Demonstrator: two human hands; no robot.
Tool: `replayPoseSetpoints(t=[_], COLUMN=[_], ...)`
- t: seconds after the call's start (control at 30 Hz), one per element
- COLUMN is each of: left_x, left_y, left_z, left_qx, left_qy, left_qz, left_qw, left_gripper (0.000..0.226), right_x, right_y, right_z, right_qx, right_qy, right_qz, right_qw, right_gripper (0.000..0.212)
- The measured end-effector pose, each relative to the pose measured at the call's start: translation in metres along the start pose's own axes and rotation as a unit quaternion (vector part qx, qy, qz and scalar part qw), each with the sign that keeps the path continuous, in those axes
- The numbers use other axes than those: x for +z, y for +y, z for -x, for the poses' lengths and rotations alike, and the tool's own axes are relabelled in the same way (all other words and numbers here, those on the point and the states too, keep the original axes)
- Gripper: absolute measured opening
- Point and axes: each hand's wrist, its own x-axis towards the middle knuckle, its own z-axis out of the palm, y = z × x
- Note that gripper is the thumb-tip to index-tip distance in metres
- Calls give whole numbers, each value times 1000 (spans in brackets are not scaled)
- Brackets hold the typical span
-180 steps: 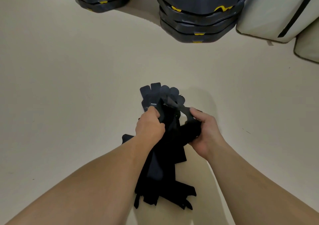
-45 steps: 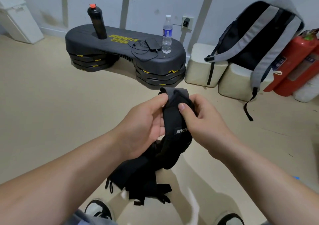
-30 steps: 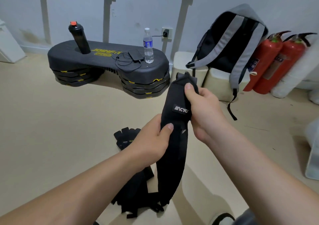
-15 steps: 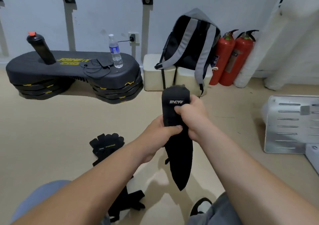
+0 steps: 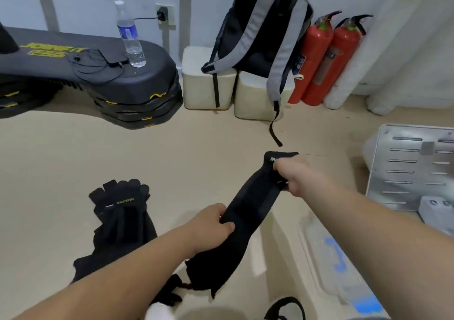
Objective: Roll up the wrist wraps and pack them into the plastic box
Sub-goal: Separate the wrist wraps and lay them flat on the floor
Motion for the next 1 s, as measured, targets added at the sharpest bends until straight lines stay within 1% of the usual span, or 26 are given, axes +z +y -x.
replayPoseSetpoints(t=[0.07,0.13,0.17,0.23,0.33,0.37,0.4,0.5,0.53,0.57,0.6,0.63,0.67,0.7,0.73,0.77,0.8,0.87,0.9,0.93,1.0], left_x=[1,5,9,17,28,31,35,48,54,60,67,74,83,90,95,100,104,107,107,107,105], left_y=[-16,-33,-42,-56,-71,-74,-76,-76,-78,-81,-85,-90,-97,-105,-113,-121,-128,-137,-139,-140,-143], left_z=[-24,-47,-59,-82,-115,-125,-133,-152,-157,-163,-168,-173,-178,-181,-182,-183,-184,-184,-183,-183,-184], left_qx=[-7,-19,-29,-61,-115,-132,-148,-193,-203,-207,-207,-207,-210,-218,-229,-234,-233,-231,-231,-228,-225], left_qy=[17,32,43,67,73,56,22,-121,-155,-178,-191,-193,-183,-161,-133,-107,-85,-66,-65,-65,-60], left_qz=[18,32,34,41,76,96,117,147,146,138,128,125,128,134,131,113,89,60,64,72,80], left_qw=[1000,999,998,995,988,985,982,963,956,952,951,951,952,953,955,960,965,969,969,969,969], left_gripper=[11,12,11,9,6,10,15,30,36,36,32,27,21,18,16,16,16,15,16,17,20], right_x=[11,26,33,48,65,68,69,69,69,70,71,72,74,77,82,88,94,105,107,107,99], right_y=[1,15,26,50,76,78,78,68,68,70,77,87,102,120,138,159,179,217,232,242,253], right_z=[-24,-49,-61,-86,-127,-140,-152,-182,-192,-202,-211,-219,-223,-224,-218,-210,-202,-186,-181,-179,-180], right_qx=[-45,-73,-79,-73,-55,-59,-67,-99,-101,-99,-97,-97,-100,-111,-127,-148,-164,-150,-142,-145,-171], right_qy=[-33,-61,-66,-65,-50,-39,-31,-15,-4,10,32,58,80,91,84,57,12,-76,-96,-100,-101], right_qz=[51,62,60,39,4,-1,-4,-13,-25,-39,-33,25,120,205,263,301,339,439,482,513,548], right_qw=[997,993,993,994,997,997,997,995,995,994,994,993,984,968,953,940,926,882,859,840,813], right_gripper=[31,38,37,41,57,57,55,48,43,38,37,45,60,71,75,74,74,76,78,80,84])
